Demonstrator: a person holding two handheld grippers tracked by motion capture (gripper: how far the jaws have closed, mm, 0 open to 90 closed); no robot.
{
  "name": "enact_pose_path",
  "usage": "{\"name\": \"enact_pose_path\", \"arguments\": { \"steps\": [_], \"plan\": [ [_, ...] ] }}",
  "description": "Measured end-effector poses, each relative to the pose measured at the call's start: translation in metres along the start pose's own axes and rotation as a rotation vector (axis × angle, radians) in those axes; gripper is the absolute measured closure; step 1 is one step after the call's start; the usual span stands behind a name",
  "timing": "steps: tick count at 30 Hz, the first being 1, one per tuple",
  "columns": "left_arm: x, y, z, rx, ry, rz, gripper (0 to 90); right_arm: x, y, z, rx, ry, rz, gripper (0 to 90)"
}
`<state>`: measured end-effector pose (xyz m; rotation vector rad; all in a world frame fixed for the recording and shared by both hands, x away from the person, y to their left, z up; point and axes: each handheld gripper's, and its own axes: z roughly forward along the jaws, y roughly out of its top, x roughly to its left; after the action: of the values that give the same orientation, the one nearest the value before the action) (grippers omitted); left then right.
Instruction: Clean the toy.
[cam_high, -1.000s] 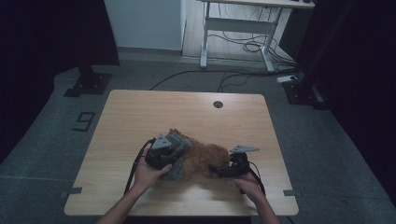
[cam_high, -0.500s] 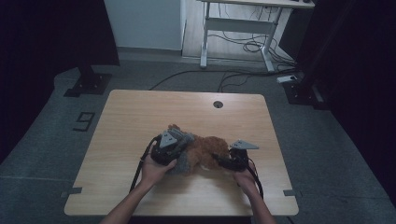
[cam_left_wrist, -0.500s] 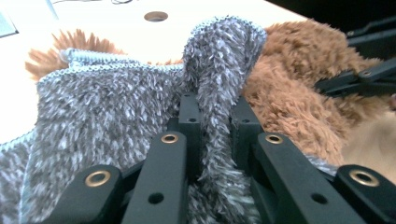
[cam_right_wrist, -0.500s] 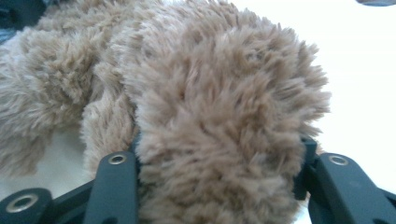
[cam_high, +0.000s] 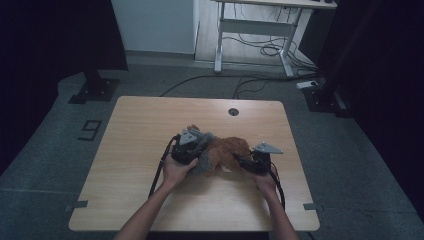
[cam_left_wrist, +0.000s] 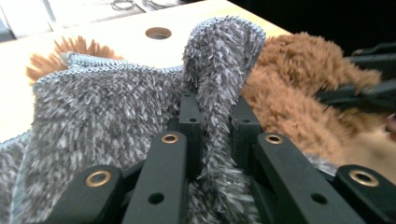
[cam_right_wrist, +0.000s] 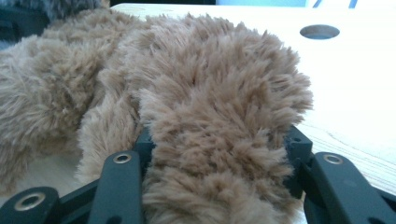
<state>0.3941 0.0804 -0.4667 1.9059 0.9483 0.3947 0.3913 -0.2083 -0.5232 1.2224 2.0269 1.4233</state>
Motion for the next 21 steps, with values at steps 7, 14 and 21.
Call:
{"name": "enact_pose_path", "arguments": {
  "steps": [7,14,21],
  "plan": [
    [-0.043,0.039,-0.009,-0.007,-0.04,0.112,78.9,0.014,-0.014,-0.014,-0.044,0.011,-0.053,46.4],
    [-0.096,0.057,0.05,0.104,-0.079,0.179,78.6,0.019,-0.019,-0.021,-0.049,0.015,-0.061,44.7],
    [-0.096,0.042,0.062,0.126,-0.018,0.212,78.8,0.014,-0.023,-0.023,-0.032,0.032,-0.018,44.3]
  ]
}}
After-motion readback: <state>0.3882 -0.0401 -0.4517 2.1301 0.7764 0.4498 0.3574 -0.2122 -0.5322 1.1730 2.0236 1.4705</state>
